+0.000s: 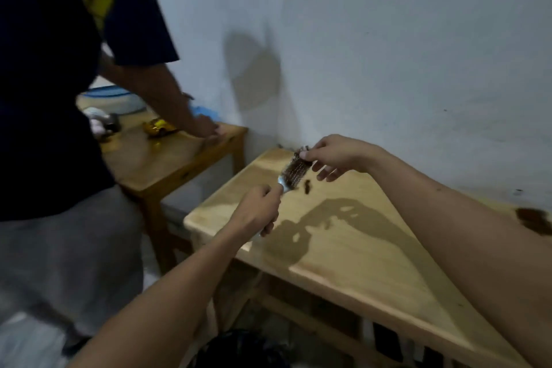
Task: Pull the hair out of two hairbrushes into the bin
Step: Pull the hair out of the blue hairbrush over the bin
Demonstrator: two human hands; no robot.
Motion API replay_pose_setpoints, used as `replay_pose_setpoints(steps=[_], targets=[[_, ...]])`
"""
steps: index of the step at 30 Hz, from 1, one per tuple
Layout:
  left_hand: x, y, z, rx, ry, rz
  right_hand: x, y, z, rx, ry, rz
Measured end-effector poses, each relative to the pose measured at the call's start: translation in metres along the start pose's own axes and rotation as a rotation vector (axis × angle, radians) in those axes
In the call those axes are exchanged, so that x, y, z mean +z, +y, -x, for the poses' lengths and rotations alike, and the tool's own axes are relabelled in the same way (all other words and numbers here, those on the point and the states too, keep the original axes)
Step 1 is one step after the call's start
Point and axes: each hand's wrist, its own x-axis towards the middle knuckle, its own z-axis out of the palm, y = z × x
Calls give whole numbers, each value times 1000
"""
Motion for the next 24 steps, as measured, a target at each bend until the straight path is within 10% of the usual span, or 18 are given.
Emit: replay_pose_setpoints(steps=[24], targets=[[-86,-180,200,-225,76,174,254,6,87,-126,-311,-197]])
